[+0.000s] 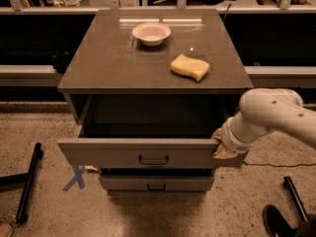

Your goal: Open top drawer

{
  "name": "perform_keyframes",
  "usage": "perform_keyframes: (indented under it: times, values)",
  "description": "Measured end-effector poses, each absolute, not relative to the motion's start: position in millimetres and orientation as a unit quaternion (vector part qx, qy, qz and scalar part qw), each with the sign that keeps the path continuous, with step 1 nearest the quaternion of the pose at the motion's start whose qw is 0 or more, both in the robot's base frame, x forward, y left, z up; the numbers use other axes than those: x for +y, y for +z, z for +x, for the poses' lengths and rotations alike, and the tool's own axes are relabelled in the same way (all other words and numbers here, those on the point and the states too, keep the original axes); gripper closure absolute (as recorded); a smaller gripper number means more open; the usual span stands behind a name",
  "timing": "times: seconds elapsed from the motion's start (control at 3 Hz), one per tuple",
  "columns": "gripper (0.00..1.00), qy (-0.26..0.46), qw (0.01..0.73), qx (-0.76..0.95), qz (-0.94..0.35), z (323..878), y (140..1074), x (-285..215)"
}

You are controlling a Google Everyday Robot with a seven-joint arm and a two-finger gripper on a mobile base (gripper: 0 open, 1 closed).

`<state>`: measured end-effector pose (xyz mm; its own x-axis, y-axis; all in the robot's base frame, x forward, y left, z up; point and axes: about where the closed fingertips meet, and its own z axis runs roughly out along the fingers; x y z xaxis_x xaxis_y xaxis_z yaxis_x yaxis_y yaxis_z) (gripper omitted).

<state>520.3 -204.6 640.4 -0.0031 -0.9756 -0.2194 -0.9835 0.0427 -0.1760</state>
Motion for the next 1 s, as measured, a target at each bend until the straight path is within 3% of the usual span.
perform_keyframes:
  times: [0.33, 1.0]
  values:
    - [0.86, 0.014, 0.142, 0.709, -0.69, 517.9, 640.5, -204.9]
    - [0.39, 0.014, 0.142, 0.709, -0.691, 517.4, 639.7, -204.5]
